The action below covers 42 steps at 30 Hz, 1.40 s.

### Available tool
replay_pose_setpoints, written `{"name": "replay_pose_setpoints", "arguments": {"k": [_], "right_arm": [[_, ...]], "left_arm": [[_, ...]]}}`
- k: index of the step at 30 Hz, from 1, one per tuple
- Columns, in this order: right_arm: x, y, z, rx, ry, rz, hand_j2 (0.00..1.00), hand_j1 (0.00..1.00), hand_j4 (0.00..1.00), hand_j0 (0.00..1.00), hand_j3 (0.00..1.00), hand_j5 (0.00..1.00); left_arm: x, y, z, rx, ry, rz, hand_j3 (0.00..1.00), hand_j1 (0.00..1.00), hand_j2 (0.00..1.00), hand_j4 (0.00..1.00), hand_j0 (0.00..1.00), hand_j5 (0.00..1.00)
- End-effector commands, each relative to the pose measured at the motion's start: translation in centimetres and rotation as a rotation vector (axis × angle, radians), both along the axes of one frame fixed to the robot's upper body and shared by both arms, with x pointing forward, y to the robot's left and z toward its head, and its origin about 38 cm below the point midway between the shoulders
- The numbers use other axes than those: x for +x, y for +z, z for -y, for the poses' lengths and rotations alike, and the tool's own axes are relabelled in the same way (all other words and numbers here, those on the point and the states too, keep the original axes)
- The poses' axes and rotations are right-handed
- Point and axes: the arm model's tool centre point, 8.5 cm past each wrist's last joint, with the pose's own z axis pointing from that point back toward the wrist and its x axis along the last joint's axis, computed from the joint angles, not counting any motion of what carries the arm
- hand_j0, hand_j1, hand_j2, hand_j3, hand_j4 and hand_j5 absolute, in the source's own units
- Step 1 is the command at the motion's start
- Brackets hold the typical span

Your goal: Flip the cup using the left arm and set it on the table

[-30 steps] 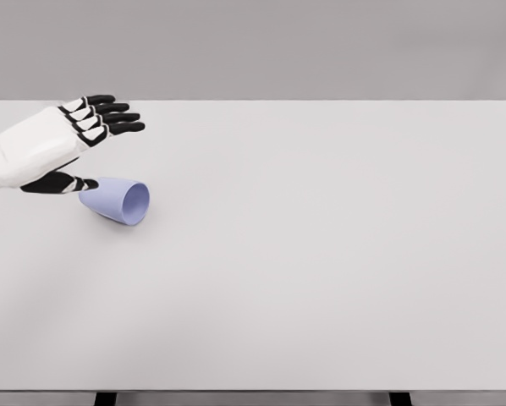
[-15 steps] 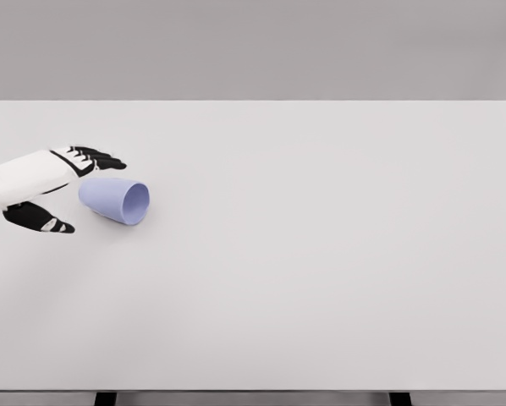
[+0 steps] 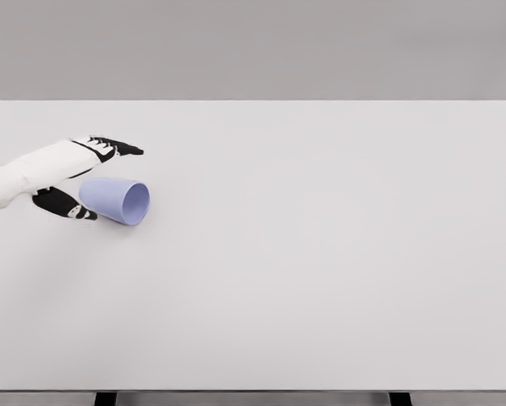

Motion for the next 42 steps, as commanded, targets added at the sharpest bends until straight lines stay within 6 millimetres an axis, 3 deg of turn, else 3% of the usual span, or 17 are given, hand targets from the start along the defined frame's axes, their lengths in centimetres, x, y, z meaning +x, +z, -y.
{"name": "replay_pose_setpoints", "arguments": {"k": [1, 14, 22, 42], "right_arm": [[0.0, 0.0, 0.0, 0.000, 0.000, 0.000, 1.00, 1.00, 1.00, 1.00, 1.00, 1.00], [0.0, 0.0, 0.0, 0.000, 0.000, 0.000, 1.00, 1.00, 1.00, 1.00, 1.00, 1.00], [0.0, 0.0, 0.0, 0.000, 0.000, 0.000, 1.00, 1.00, 1.00, 1.00, 1.00, 1.00], [0.0, 0.0, 0.0, 0.000, 0.000, 0.000, 1.00, 1.00, 1.00, 1.00, 1.00, 1.00]], "left_arm": [[0.2, -1.7, 0.1, -0.009, 0.015, -0.040, 1.00, 1.00, 1.00, 1.00, 1.00, 1.00], [1.1, -2.7, 0.2, -0.012, 0.039, -0.046, 1.00, 1.00, 1.00, 1.00, 1.00, 1.00], [1.7, -3.2, -0.8, 0.013, 0.073, -0.048, 1.00, 1.00, 1.00, 1.00, 1.00, 1.00], [3.0, -5.6, 0.2, 0.004, 0.101, -0.089, 1.00, 1.00, 1.00, 1.00, 1.00, 1.00]]}}
